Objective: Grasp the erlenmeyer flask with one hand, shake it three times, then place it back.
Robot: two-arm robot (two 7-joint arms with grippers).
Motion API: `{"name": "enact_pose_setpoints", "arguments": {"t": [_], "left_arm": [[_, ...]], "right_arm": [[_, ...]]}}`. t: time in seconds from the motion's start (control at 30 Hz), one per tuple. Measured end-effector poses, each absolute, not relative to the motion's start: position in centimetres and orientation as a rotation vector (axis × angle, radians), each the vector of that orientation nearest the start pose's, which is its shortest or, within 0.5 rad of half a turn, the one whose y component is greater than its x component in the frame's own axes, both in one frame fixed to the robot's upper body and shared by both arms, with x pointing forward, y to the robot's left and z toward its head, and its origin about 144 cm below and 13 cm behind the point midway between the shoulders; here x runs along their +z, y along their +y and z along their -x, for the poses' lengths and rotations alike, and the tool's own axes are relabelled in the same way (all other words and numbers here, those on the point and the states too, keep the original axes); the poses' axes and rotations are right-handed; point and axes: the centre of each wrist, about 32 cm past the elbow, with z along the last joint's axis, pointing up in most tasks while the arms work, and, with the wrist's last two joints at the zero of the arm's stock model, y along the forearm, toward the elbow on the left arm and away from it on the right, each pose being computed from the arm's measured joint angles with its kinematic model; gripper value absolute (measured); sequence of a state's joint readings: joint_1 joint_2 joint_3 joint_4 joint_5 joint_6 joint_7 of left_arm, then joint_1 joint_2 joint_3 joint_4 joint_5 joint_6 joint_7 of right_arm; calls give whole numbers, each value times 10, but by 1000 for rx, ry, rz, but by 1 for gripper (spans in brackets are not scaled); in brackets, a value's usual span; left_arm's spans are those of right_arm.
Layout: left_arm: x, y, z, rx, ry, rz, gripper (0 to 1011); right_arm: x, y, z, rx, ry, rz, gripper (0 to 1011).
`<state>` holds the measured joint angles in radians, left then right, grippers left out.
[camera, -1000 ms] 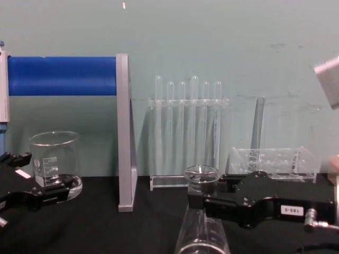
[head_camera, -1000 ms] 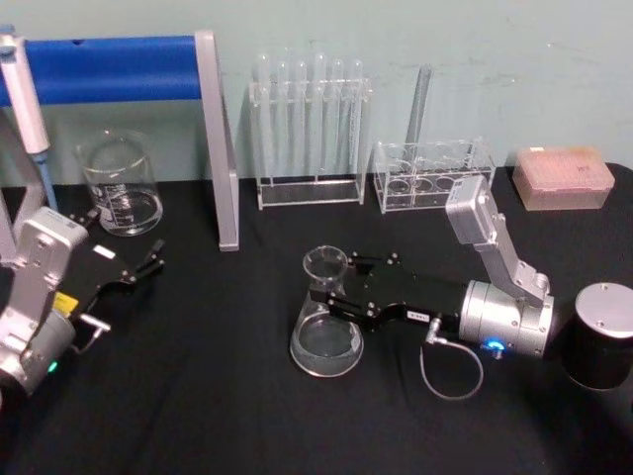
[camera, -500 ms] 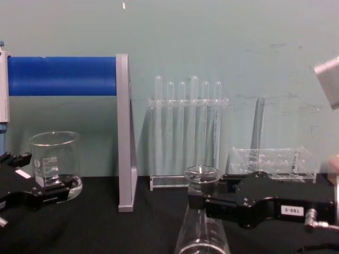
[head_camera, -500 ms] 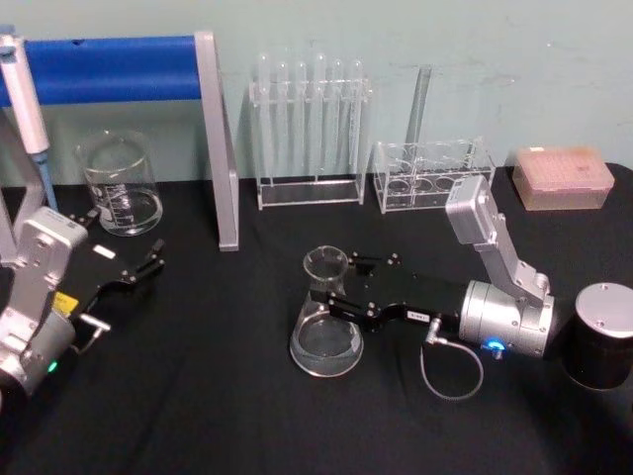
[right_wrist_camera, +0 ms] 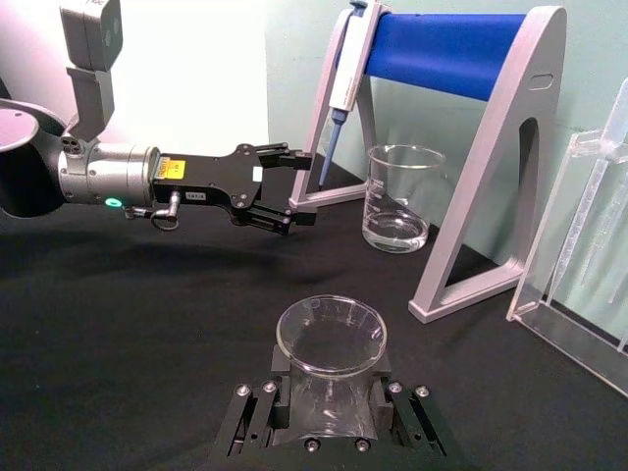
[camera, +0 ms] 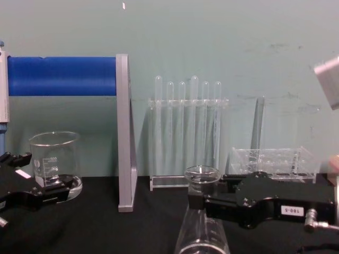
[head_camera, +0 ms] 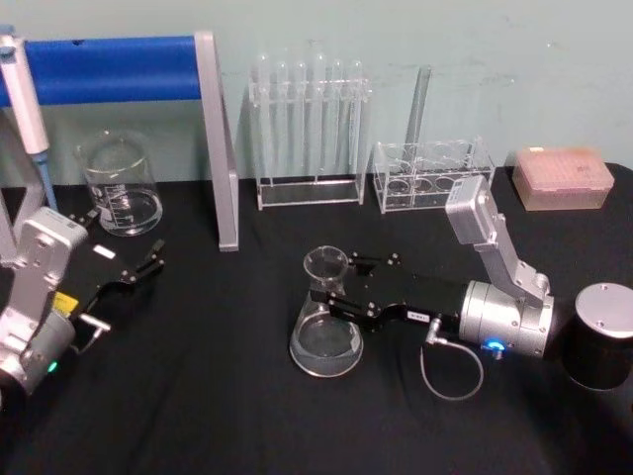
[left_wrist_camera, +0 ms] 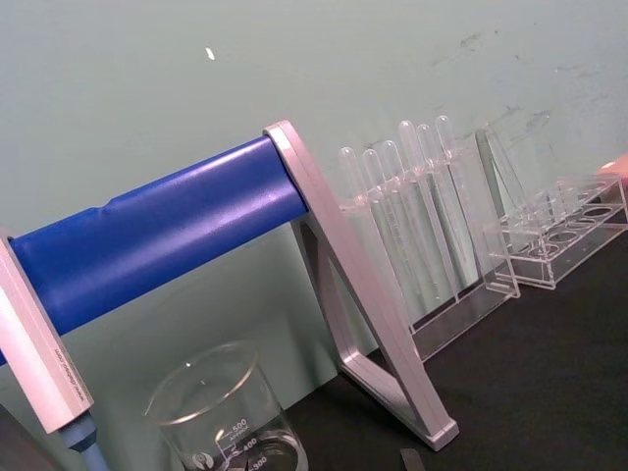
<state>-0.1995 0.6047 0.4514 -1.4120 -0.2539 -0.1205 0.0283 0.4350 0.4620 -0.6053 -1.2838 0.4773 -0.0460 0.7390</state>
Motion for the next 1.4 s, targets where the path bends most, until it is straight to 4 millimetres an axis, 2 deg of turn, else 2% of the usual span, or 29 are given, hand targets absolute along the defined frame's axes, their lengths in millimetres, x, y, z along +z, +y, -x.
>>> {"name": "enact_pose_setpoints", "arguments": {"t": [0.17, 0.3, 0.33, 0.4, 0.53, 0.63, 0.73, 0.77, 0.83, 1.4], "left_arm": [[1140, 310, -489, 1248, -285, -305, 1001], [1140, 310, -489, 1248, -285, -304, 1001], [1140, 310, -489, 1248, -285, -305, 1001], [1140, 310, -489, 1248, -285, -304, 1001], [1140, 310, -489, 1248, -285, -304, 1001], [1140, 310, -489, 1248, -285, -305, 1001], [1140, 310, -489, 1248, -285, -304, 1001], [1140, 310, -489, 1248, -285, -304, 1001], [1140, 310, -489, 1248, -285, -305, 1001], [1140, 310, -489, 1248, -285, -304, 1001]], "right_arm": [[1162, -241, -544, -446, -18, 155, 448], [1160, -241, -544, -444, -13, 167, 499], [1161, -241, -544, -445, -13, 168, 561], [1161, -241, -544, -444, -13, 167, 600], [1161, -241, -544, -445, -13, 165, 761], [1161, -241, -544, -445, -14, 164, 818], [1162, -241, -544, -445, -14, 162, 921], [1162, -241, -544, -445, -14, 162, 921], [1162, -241, -544, -446, -15, 161, 999], [1162, -241, -544, -446, -17, 157, 1003]]}}
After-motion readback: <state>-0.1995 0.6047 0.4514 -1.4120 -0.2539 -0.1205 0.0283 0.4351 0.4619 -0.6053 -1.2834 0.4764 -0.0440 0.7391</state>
